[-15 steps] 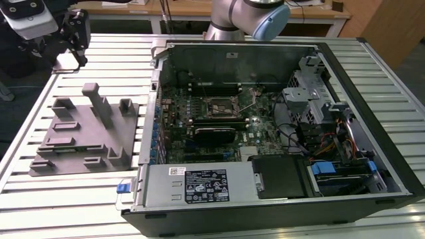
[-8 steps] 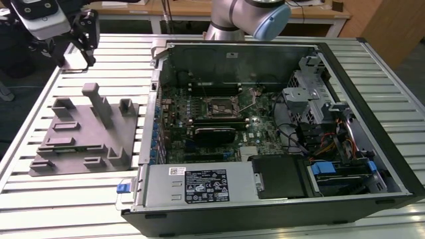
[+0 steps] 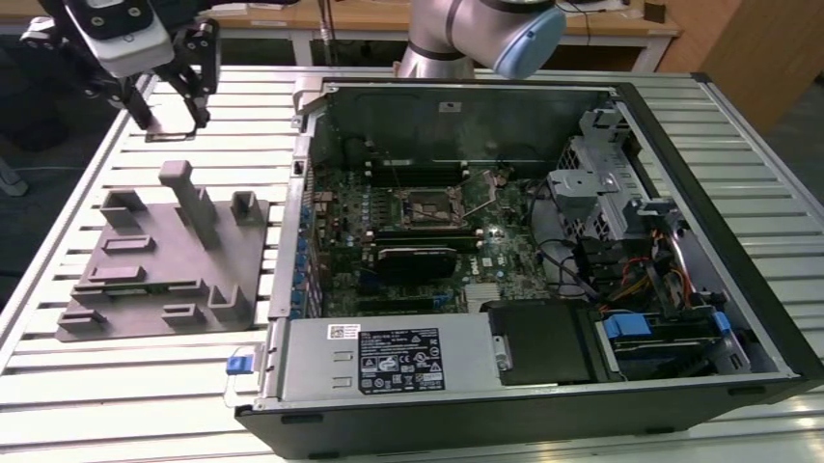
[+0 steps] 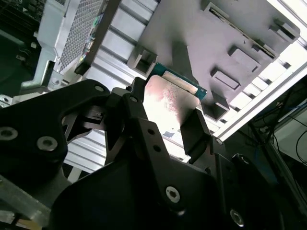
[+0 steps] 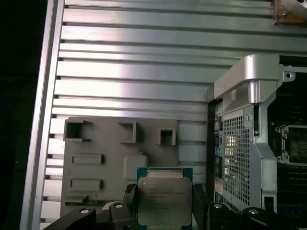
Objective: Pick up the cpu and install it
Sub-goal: 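Pick up the cpu and move it towards the insertion slot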
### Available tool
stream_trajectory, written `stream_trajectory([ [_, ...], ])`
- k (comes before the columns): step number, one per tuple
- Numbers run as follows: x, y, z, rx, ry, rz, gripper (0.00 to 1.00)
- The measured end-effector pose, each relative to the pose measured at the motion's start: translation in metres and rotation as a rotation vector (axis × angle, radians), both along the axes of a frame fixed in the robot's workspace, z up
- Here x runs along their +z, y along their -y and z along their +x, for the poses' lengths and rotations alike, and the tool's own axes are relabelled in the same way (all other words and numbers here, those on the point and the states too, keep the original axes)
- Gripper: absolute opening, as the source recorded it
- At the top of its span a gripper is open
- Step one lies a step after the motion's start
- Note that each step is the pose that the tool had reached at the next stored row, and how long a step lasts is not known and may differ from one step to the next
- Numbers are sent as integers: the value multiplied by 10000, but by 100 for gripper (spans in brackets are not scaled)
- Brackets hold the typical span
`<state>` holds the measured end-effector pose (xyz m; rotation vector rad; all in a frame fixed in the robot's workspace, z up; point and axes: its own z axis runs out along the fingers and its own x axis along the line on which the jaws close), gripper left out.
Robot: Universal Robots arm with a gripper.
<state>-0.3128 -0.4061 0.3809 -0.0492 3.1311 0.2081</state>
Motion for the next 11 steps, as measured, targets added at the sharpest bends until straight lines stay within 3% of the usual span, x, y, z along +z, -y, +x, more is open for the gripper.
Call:
stream_trajectory([
  [9,0,0,256,1,-1,12,54],
  [11,0,-2,305,0,0,-44,54],
])
